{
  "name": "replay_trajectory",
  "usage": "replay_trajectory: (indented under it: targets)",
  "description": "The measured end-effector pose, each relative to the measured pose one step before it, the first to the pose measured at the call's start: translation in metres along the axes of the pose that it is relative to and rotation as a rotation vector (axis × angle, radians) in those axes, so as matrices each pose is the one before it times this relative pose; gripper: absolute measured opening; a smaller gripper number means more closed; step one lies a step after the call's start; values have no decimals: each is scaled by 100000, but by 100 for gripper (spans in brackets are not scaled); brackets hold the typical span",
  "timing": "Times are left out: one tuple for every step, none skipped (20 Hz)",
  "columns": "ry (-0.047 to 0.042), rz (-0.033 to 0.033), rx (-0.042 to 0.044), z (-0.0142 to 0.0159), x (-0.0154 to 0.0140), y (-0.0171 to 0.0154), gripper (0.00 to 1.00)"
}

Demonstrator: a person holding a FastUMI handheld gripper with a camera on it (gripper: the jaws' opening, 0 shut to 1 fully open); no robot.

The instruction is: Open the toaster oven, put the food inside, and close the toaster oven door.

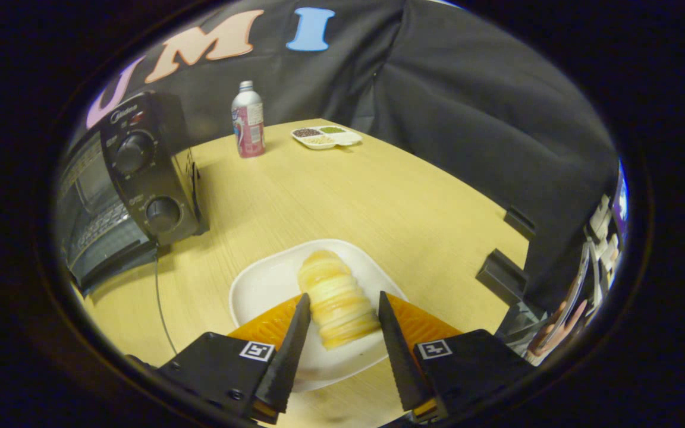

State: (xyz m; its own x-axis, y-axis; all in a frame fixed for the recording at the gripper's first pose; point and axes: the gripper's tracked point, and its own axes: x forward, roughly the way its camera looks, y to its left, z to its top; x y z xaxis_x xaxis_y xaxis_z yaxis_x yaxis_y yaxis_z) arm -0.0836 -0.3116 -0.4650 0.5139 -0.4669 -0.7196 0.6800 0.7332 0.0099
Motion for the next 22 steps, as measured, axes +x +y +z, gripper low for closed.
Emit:
replay_trajectory:
  targets:
    - [303, -69, 1596, 8, -72, 11, 65]
    - [-80, -362, 968, 45, -141, -48, 62]
    - [410, -474, -542, 87, -40, -160, 58]
    - [0, -1225, 238, -142, -268, -254, 54]
    - [-251, -582, -389, 277, -261, 6, 50]
    - [-1218, -1152, 1403, 280, -414, -199, 47]
    - [-2484, 845, 2183, 791, -623, 258, 43]
    - [-2648, 1180, 2893, 760, -615, 368, 39]
    - [-2406, 1171, 2835, 823, -808, 412, 39]
    - [-1262, 644, 2788, 400, -958, 206, 39]
    - [-937, 522, 2537, 406, -926, 276, 39]
    - [-493, 1054, 2292, 151, -807, 505, 39]
    - [-72, 1062, 1885, 93, -950, 694, 39]
    - [-145, 941, 1559, -46, -903, 671, 39]
    - [133, 1265, 1048, -107, -828, 812, 39]
    - [218, 1624, 539, -293, -907, 909, 39]
    - [9, 2575, 301, -316, -805, 1182, 39]
    - [-34, 2949, 15, -476, -737, 1359, 39]
    - [116, 2523, -356, -549, -675, 1167, 39]
    - [152, 2238, -808, -609, -576, 971, 39]
    - [106, 2097, -1074, -513, -509, 1108, 39]
    - [143, 2780, -1896, -443, -426, 1264, 39]
